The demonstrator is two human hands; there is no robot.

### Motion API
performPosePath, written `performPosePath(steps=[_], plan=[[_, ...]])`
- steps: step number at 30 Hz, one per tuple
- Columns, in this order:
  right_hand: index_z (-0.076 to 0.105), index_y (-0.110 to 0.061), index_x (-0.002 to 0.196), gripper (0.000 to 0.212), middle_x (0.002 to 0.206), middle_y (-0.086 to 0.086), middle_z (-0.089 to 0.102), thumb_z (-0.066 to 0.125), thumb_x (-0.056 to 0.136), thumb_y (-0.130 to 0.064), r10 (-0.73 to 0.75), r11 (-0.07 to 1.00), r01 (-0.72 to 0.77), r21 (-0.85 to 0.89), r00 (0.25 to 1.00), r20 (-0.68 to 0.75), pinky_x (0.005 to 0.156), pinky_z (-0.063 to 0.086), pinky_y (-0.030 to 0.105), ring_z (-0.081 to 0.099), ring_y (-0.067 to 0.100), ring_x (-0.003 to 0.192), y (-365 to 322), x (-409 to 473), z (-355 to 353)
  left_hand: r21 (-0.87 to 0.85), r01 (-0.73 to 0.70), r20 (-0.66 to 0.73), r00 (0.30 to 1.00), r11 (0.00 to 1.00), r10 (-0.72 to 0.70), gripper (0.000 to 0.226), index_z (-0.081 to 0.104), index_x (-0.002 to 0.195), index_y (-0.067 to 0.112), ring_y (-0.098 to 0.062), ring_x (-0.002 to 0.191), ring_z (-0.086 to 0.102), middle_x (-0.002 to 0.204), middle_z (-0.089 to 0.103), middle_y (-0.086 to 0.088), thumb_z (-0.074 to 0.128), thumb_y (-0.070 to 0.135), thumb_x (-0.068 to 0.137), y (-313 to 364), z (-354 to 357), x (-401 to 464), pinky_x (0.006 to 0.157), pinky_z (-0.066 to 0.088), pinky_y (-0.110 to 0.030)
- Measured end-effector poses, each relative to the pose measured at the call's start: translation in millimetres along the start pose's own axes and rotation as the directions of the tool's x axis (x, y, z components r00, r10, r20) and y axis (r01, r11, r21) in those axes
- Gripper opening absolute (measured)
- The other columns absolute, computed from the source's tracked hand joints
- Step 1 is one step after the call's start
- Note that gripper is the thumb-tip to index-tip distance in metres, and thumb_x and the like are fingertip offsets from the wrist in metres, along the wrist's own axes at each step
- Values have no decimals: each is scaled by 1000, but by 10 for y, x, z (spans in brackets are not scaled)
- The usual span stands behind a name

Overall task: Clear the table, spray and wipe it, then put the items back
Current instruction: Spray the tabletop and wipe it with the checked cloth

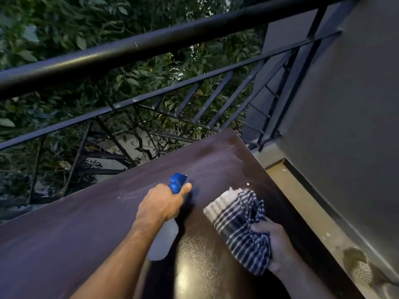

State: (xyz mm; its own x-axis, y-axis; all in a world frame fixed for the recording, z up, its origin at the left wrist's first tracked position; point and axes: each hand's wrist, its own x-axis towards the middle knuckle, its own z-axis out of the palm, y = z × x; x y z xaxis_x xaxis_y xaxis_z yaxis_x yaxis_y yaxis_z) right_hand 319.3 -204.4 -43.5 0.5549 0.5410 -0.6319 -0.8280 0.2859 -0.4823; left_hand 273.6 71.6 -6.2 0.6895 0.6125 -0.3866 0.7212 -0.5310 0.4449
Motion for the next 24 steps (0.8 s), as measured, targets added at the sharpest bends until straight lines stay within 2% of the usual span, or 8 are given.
performPosePath(steps=[5,8,10,12,15,19,21,24], plan=[[64,-13,124,57,109,20,72,57,69,0,-304,906,258,-336,948,-94,79,58,49,70,40,95,-531,151,6,-115,3,-31,999,993,-7,64,60,76,20,-8,61,69,50,70,9,45,83,75,-28,14,-34,65,50,-31],[55,-35,135,69,104,-3,73,48,76,-1,-552,435,329,-838,833,41,77,55,22,69,7,93,-755,403,245,-120,-12,-54,999,993,6,67,59,74,22,-8,59,68,51,70,8,41,87,70,-59,13,-71,65,51,-32],[44,-34,148,80,130,-8,61,46,76,3,-555,125,310,-943,810,193,95,43,7,56,-6,112,-736,625,429,-128,-19,-74,997,992,10,66,59,72,22,-12,63,69,52,70,5,44,87,71,-82,14,-81,71,56,-35],[30,-20,156,82,161,4,31,45,79,2,-407,-144,265,-953,863,301,122,9,20,26,16,148,-513,847,564,-143,-18,-83,997,990,6,64,59,73,23,-15,64,70,55,70,3,48,86,70,-101,15,-93,72,57,-38],[4,-19,160,84,167,7,-11,44,87,-16,-157,-549,301,-780,879,450,120,-18,48,-13,34,153,97,946,705,-160,-20,-95,996,987,4,65,59,76,24,-17,65,70,61,71,1,49,88,67,-117,31,-126,72,58,-39],[4,-34,159,68,166,0,-19,15,96,-58,-40,-617,438,-654,812,582,120,-17,49,-23,24,149,430,1034,902,-190,-8,-136,990,982,-18,62,59,80,26,-16,65,69,66,71,1,53,86,64,-127,33,-136,65,57,-38],[18,-30,159,64,166,0,-12,6,98,-49,-72,-679,382,-626,815,576,122,-12,51,-19,26,150,253,1230,970,-214,15,-138,989,977,-46,63,60,80,27,-17,67,69,67,72,1,53,86,59,-141,31,-123,67,57,-38],[13,-33,159,55,168,-1,-5,24,106,-39,-218,-664,218,-715,858,465,122,-8,52,-10,32,154,-178,1638,1018,-234,45,-139,987,971,-79,58,60,80,26,-20,71,70,69,73,1,56,81,60,-171,33,-105,75,59,-42]])
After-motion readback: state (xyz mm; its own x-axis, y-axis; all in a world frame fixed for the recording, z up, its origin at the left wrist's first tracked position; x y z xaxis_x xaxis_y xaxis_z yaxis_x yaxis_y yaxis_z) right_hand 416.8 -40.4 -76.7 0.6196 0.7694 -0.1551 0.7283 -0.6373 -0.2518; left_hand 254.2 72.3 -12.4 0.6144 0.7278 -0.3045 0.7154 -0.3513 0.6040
